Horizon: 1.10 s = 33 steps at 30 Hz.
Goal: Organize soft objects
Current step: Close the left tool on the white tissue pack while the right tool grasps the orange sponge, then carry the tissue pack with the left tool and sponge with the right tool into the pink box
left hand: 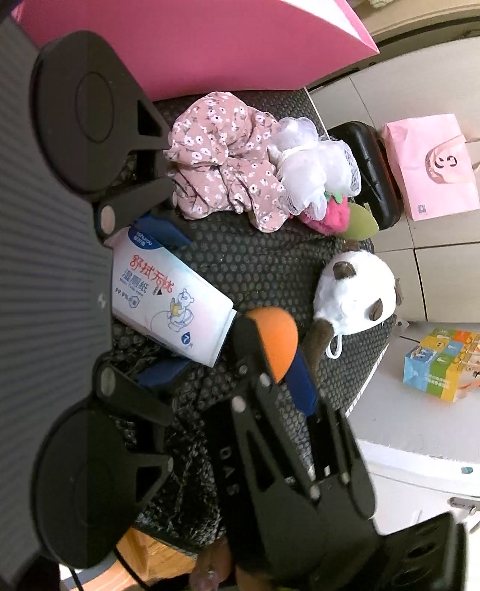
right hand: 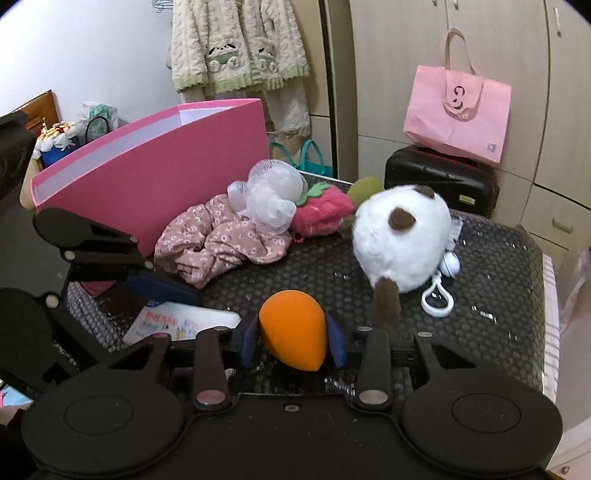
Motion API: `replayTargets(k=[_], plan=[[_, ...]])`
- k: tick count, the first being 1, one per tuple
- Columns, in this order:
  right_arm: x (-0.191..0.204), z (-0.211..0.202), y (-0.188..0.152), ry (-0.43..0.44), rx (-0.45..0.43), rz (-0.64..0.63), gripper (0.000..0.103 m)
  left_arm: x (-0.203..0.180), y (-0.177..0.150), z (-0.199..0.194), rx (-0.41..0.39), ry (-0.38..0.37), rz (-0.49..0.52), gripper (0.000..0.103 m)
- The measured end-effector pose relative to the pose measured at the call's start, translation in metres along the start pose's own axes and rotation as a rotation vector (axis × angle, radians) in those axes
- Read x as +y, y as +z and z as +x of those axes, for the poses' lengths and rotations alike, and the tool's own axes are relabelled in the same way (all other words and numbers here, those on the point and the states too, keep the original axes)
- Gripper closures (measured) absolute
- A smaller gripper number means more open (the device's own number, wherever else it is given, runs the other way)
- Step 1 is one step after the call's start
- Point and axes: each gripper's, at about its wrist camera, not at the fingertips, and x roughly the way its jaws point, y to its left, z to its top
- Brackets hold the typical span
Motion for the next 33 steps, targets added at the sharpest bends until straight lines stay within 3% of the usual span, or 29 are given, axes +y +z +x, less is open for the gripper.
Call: replayTargets(k=[4,11,14,17,33], plan=[[0.002,0.001,-0.005,0.000,0.005,-0.002,0.057,-0.001,-0.002,-0.005,-0.011,-0.011,-0.019,0.055],[0.010,0.004,-0.012,-0.031,-0.014,-0.008,0.060,-0.002,-0.009,-0.006,-0.055,-0.004,-0.101,0.054],[0.009,0.000,-0.015,-0.045,-0.034,0.037,0.060,-0.013,-0.015,-0.007,-0.085,0.046,-0.069,0.053],[0.009,-0.009,-0.020,-0.084,-0.062,0.071,0.060,-0.020,-0.018,-0.009,-0.107,0.075,-0.040,0.062],[0.024,-0.040,-0.042,-0.150,-0.069,0.117,0.060,-0.013,-0.028,-0.042,-0.178,0.060,-0.147,0.063]])
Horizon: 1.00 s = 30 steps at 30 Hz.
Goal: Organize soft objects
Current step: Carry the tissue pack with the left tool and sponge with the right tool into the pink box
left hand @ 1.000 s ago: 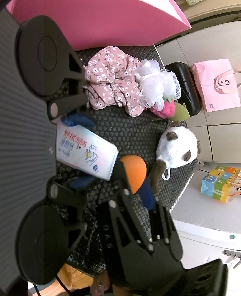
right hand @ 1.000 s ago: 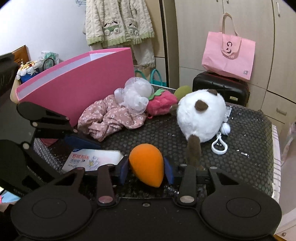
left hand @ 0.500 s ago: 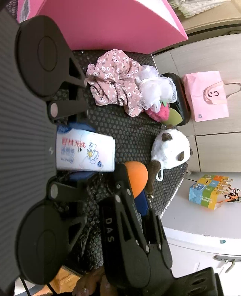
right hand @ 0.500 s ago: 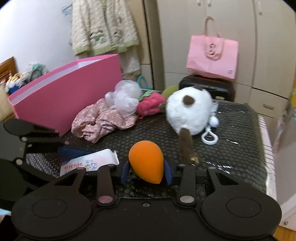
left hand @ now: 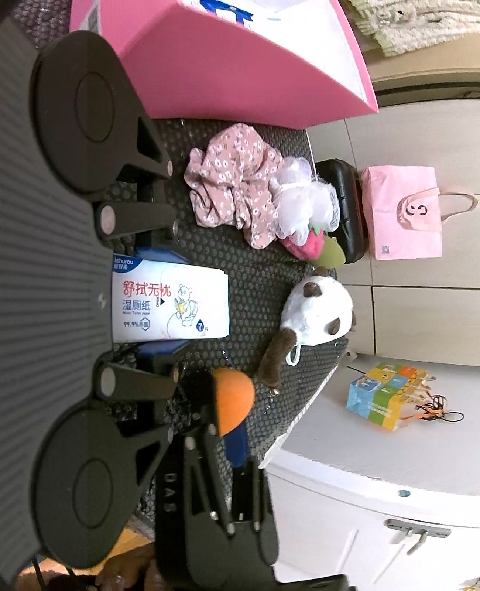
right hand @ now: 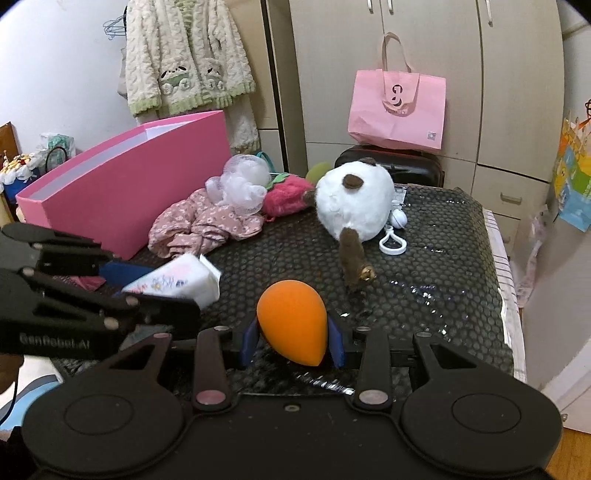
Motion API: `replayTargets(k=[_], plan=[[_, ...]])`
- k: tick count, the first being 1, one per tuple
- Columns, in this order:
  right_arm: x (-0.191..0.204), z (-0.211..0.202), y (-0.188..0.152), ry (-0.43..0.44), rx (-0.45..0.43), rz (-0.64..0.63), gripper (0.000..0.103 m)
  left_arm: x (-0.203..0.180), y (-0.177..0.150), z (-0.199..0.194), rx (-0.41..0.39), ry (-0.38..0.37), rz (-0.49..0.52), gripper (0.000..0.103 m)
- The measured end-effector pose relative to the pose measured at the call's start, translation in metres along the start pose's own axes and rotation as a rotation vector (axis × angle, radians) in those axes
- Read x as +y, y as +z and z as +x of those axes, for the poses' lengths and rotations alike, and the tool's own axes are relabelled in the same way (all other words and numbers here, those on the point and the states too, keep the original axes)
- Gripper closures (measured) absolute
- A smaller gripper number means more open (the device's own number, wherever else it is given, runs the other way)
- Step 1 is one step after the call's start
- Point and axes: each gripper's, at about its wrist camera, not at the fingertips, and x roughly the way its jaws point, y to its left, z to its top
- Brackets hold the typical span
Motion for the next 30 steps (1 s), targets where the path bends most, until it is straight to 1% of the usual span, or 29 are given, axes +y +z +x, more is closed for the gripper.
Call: replayTargets(k=[12,20,25,30], plan=[[0.034,-0.026,-0.011,0.024,-0.004,-0.038,0.060,0.012,-0.013,-0.033,0.012,-0.049,-0.052,0.063],[0.061,-0.042,-0.017,0.082,0.032,-0.062,0.060,0.024,-0.023,-0.060,0.017,-0.066,-0.059,0.063],[0.077,-0.050,-0.016,0.115,0.046,-0.073,0.060,0.034,-0.031,-0.076,0.033,-0.080,-0.077,0.063],[0.095,-0.054,-0.012,0.171,0.057,-0.077,0.060,0.048,-0.038,-0.095,0.041,-0.087,-0.092,0.063]])
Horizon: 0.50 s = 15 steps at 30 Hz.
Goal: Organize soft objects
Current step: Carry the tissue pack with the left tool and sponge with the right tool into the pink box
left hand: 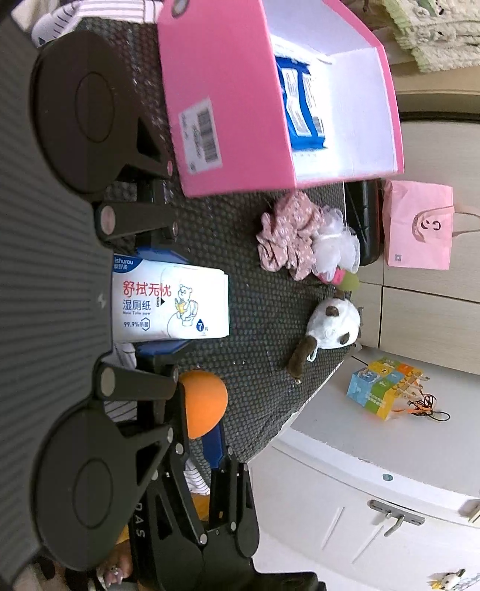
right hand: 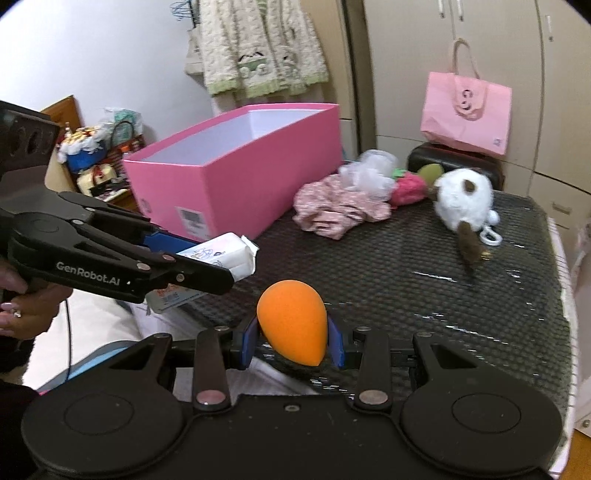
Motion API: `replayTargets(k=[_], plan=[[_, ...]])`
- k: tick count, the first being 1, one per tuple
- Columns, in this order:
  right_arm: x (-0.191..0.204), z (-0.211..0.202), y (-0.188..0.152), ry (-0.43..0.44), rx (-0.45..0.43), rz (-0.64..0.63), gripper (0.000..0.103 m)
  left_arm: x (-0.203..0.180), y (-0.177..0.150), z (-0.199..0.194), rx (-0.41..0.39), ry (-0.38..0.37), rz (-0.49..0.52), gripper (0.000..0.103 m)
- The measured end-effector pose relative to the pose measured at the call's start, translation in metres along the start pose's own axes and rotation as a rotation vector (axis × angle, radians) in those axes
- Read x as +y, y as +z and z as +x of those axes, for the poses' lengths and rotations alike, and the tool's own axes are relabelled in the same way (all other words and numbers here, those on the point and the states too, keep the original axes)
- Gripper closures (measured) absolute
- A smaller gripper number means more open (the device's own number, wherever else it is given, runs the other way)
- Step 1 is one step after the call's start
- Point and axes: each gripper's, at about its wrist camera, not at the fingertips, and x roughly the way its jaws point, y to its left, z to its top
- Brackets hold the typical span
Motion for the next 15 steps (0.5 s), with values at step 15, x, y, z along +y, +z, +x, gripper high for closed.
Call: replayTargets(k=[15], plan=[[0.063,0.020,0.047,0.217,0.028,-0.054,0.060,0.053,-0.002,-0.084,-0.019,0.053,-0.025,0.063]])
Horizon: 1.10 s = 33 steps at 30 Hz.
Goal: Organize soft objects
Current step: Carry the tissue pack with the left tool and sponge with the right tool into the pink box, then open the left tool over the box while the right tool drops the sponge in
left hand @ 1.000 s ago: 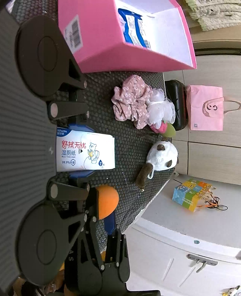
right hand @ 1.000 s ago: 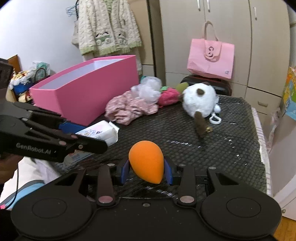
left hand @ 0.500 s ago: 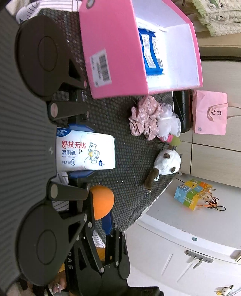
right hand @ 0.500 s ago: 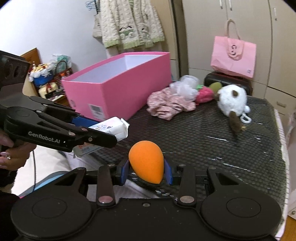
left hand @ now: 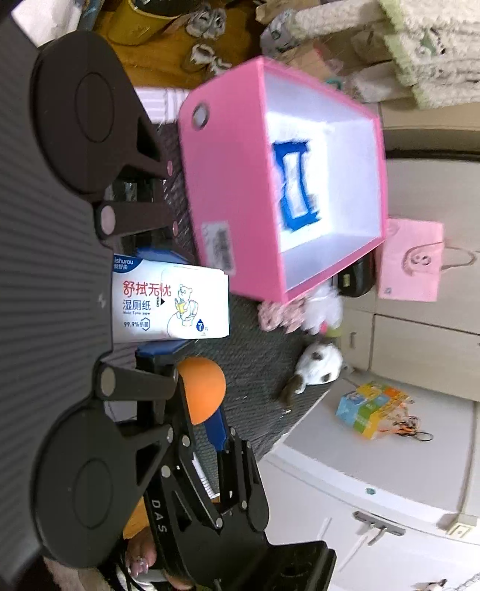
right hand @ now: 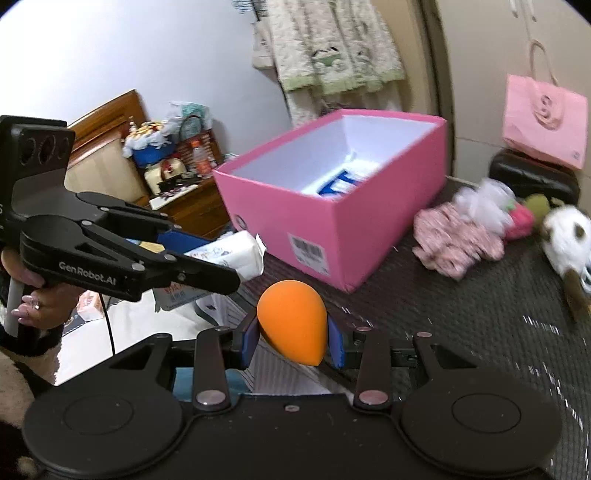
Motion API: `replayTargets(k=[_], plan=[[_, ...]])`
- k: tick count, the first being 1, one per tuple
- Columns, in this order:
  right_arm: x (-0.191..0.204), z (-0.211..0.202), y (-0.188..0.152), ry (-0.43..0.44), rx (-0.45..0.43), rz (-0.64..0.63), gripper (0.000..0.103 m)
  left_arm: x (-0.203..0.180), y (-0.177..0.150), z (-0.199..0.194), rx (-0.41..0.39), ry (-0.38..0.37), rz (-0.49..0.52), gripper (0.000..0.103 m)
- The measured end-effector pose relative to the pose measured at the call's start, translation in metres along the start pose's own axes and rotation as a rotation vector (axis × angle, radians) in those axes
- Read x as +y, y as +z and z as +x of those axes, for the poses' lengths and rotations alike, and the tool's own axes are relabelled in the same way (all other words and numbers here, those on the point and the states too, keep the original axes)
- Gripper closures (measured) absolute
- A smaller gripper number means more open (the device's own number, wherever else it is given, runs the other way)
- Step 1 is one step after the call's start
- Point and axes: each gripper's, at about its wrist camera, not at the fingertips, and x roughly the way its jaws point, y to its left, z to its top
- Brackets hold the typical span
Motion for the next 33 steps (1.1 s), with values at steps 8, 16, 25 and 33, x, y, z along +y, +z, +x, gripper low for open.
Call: replayTargets(k=[8,16,25,33], plan=[[0.016,0.015,0.056,-0.048,-0.050,-0.114,0.060,0.030,0.041,-0.007,-0.087,0.032,0.020,0.063],[-0.022,0.052,0.120,-0.100,-0.065,-0.098,0.059,0.073,0.104,0.030,-0.137,0.088,-0.004,0.063],[-0.050,0.128,0.181,-0.173,0.081,-0.228,0.059,0.120,0.159,0.105,-0.013,0.137,-0.031,0.063],[-0.078,0.186,0.202,-0.171,0.205,-0.274,0.060,0.148,0.180,0.159,0.109,0.172,-0.092,0.063]])
